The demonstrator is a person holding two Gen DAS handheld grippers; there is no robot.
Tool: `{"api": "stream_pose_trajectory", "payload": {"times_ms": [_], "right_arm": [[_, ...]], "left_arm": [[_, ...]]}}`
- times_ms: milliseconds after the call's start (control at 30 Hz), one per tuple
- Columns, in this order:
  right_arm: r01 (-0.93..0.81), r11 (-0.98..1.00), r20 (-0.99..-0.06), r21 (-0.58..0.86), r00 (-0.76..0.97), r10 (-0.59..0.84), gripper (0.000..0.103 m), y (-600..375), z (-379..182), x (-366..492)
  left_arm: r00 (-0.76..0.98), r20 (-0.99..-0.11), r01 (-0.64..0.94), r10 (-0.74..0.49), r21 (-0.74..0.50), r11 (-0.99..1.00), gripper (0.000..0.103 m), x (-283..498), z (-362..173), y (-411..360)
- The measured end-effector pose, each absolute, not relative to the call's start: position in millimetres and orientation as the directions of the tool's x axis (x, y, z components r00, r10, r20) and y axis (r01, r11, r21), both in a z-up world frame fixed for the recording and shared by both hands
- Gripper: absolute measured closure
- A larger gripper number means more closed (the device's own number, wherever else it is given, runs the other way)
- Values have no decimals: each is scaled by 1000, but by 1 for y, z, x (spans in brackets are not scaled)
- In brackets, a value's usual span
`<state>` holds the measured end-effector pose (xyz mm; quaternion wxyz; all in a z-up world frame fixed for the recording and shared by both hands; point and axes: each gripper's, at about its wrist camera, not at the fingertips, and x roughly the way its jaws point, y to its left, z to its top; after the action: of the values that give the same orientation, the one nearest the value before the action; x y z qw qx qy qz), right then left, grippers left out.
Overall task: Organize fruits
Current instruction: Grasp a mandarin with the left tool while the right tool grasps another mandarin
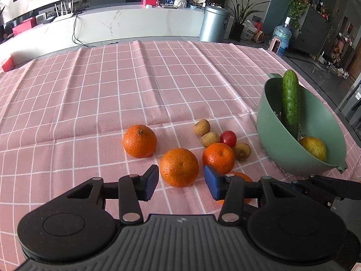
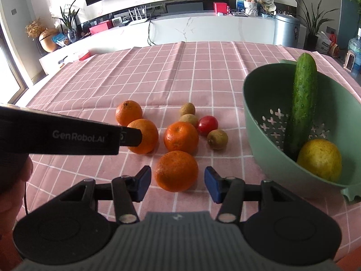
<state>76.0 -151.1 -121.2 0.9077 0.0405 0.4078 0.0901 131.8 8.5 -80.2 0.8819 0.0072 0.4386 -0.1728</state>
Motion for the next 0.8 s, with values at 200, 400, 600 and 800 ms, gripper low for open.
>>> {"api": "stream_pose_trajectory", "payload": {"times_ms": [200,400,600,800], "right_arm": [[-138,980,-744,146,638,201,53,-148,-127,82],[-133,978,-754,160,623,208,55,-148,-131,85],[-142,977,-754,158,622,212,60,-147,-131,87],[-142,976,-747,163,629,217,61,-149,-128,83]], "left_arm": [[528,-793,310,-303,-152,939,46,144,-93,6],[501,-813,304,-298,-157,939,48,150,-101,5],[490,-811,300,-320,-188,935,54,151,-102,8],[489,-815,287,-312,-187,939,56,145,-97,10]]}}
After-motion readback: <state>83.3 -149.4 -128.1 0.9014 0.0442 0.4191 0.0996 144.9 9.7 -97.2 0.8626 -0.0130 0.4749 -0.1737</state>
